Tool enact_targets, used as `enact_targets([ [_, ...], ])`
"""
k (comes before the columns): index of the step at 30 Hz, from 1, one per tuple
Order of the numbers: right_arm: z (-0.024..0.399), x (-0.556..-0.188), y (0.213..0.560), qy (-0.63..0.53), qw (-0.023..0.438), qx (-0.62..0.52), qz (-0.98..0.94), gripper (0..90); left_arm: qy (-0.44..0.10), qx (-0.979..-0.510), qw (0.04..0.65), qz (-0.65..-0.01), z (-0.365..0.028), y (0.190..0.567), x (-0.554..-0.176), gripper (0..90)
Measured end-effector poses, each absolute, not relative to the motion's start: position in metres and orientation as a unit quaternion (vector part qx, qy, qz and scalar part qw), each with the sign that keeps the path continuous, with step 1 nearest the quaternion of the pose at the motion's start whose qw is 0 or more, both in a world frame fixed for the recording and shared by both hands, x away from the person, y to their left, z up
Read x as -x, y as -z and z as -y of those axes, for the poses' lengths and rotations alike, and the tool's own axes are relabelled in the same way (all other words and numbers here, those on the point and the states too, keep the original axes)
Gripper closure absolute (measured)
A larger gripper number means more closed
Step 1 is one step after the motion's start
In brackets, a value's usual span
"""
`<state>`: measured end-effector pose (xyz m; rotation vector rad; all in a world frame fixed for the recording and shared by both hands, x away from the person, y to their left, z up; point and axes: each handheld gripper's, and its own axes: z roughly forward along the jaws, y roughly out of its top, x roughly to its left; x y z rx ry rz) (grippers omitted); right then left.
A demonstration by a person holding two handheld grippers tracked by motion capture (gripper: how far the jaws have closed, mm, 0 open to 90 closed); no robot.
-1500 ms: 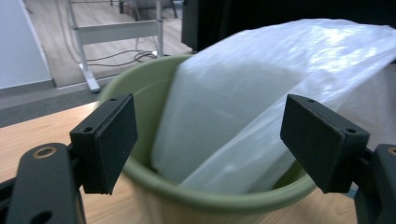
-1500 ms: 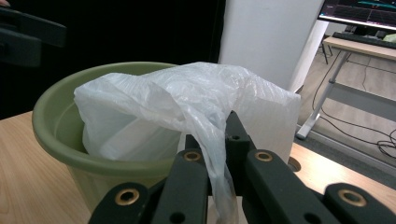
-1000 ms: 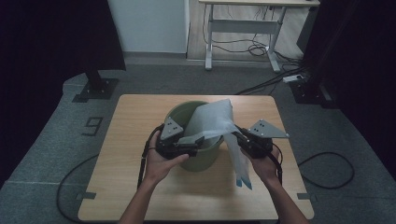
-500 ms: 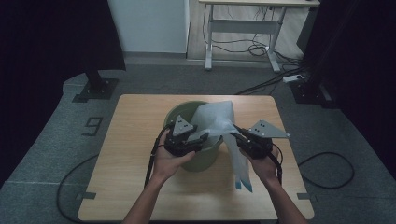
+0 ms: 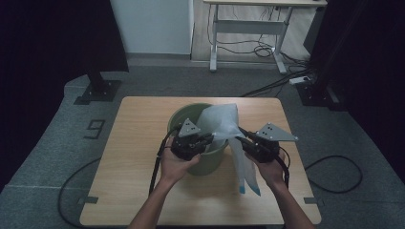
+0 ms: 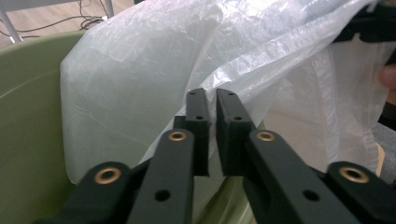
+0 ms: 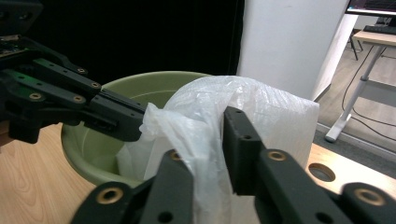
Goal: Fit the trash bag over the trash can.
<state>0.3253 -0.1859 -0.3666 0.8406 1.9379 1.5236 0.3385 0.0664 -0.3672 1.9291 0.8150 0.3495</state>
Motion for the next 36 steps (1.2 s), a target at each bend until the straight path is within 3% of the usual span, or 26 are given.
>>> enact_targets([
  [8,0.194,-0.301,0.383,-0.572,0.276,-0.326,-0.7,38.0,-0.146,-0.779,0.498,-0.353,-0.072,0.368,-0.341,89.4],
  [15,0.197,-0.27,0.418,-0.564,0.262,-0.353,-0.699,26.4,-0.152,-0.77,0.502,-0.363,-0.076,0.367,-0.34,89.5],
  [19,0.187,-0.265,0.442,-0.539,0.273,-0.365,-0.708,25.2,-0.151,-0.771,0.499,-0.364,-0.076,0.367,-0.34,89.5],
  [22,0.186,-0.269,0.453,-0.53,0.269,-0.375,-0.712,31.6,-0.15,-0.773,0.497,-0.364,-0.076,0.367,-0.341,89.5],
  [27,0.194,-0.281,0.459,-0.525,0.272,-0.373,-0.715,71.5,-0.149,-0.773,0.496,-0.366,-0.079,0.367,-0.342,89.5],
  [30,0.202,-0.286,0.452,-0.526,0.29,-0.376,-0.705,86.7,-0.15,-0.772,0.497,-0.367,-0.082,0.366,-0.341,89.4],
  [36,0.213,-0.292,0.416,-0.539,0.325,-0.359,-0.689,88.5,-0.156,-0.768,0.503,-0.364,-0.091,0.363,-0.336,89.4],
])
